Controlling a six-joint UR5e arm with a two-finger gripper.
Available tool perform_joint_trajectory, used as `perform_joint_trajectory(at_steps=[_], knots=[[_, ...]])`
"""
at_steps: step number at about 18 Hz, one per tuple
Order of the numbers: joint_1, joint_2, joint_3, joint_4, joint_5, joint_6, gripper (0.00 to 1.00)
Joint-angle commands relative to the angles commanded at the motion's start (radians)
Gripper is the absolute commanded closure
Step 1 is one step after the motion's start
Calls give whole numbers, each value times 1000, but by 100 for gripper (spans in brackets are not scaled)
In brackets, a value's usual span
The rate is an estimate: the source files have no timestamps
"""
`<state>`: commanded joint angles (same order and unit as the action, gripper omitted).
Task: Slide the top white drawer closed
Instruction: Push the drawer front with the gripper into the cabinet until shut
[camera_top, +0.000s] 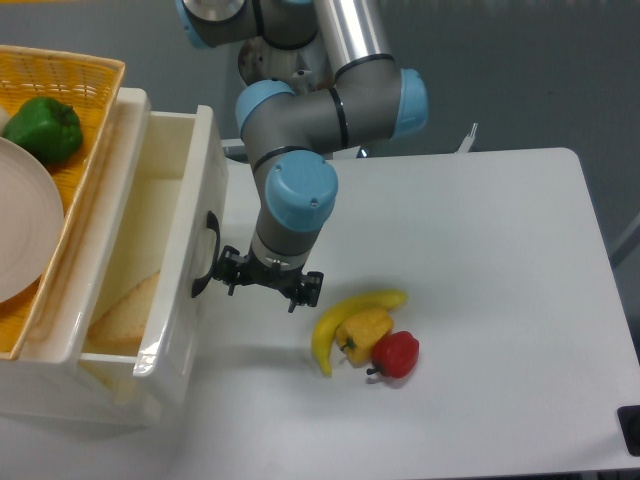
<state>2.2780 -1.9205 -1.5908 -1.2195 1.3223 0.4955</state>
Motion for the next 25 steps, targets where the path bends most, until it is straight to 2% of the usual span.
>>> perform_joint_trajectory(at_steps=[13,25], knots=[[-58,-6,15,6,38,3,0],[-75,0,17,5,37,3,0]])
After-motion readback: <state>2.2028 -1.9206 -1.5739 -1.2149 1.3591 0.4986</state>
